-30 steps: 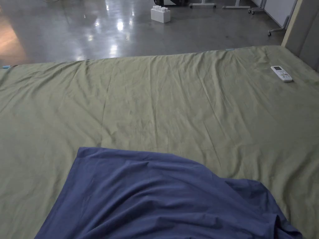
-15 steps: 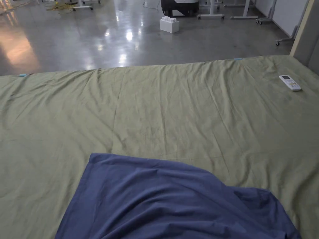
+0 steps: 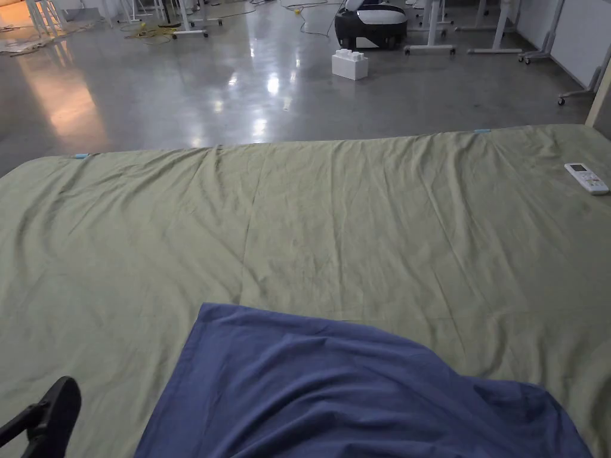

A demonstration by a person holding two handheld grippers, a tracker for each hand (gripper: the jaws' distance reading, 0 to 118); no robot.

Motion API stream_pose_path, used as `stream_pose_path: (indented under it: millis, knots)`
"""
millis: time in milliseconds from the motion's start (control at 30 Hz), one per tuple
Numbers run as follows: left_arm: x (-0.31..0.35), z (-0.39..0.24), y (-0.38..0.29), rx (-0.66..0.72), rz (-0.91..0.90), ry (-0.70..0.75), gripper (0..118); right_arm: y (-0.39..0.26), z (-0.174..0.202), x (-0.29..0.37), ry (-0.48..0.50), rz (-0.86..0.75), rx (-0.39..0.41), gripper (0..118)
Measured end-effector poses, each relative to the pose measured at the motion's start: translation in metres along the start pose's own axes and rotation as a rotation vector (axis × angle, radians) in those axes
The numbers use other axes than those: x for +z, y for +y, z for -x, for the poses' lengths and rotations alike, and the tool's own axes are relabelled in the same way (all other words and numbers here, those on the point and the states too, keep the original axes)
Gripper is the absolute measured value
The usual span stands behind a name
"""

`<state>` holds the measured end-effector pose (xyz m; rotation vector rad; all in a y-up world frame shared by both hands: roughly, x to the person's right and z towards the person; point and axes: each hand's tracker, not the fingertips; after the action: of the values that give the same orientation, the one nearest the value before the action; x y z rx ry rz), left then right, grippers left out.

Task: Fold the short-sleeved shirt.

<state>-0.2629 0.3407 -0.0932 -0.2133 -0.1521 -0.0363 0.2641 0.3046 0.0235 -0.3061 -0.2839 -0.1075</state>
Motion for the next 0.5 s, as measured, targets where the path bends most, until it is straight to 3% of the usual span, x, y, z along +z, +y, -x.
stream_pose_path:
  millis: [67,133,167,233,267,367,500]
  knots:
    - [0.001,-0.016,0.001,-0.037,-0.024,0.007,88,0.000,0.010,0.002,0.001,-0.007,0.066,83]
    - [-0.001,-0.030,0.001,-0.079,-0.023,0.004,81,-0.008,0.013,0.000,0.026,0.005,0.135,74]
    - [0.000,-0.035,0.001,-0.080,-0.023,-0.013,71,-0.009,0.017,0.002,0.041,0.006,0.161,61]
    - [0.002,-0.046,0.000,-0.126,-0.007,-0.064,34,-0.014,0.022,0.001,0.087,0.035,0.213,12]
    - [0.000,-0.045,-0.005,-0.140,-0.002,-0.064,17,-0.016,0.026,0.000,0.093,0.059,0.229,6]
    - [0.001,-0.053,-0.008,-0.119,0.022,-0.120,0,-0.020,0.033,0.000,0.129,0.070,0.223,3]
    - [-0.004,-0.060,-0.013,-0.066,0.045,-0.165,0,-0.024,0.040,-0.002,0.142,0.061,0.202,1]
